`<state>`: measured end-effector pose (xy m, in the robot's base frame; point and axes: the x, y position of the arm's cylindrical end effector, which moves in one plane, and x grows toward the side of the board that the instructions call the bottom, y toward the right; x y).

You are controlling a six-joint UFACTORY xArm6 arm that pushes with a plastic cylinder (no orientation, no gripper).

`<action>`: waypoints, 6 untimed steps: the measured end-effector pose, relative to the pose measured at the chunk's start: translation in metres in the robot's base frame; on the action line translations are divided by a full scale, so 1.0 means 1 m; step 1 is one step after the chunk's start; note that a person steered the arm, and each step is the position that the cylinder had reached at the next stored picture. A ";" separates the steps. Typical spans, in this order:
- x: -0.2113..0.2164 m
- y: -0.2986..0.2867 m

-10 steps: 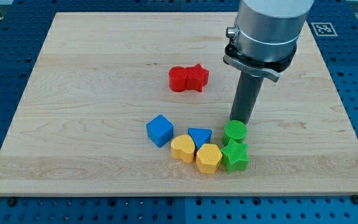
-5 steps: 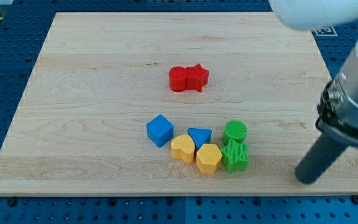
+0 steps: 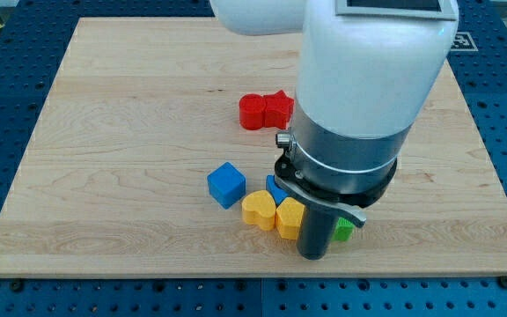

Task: Push the yellow hexagon horizontally to the red circle

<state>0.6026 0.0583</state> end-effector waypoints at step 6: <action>-0.036 -0.036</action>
<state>0.5664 0.0222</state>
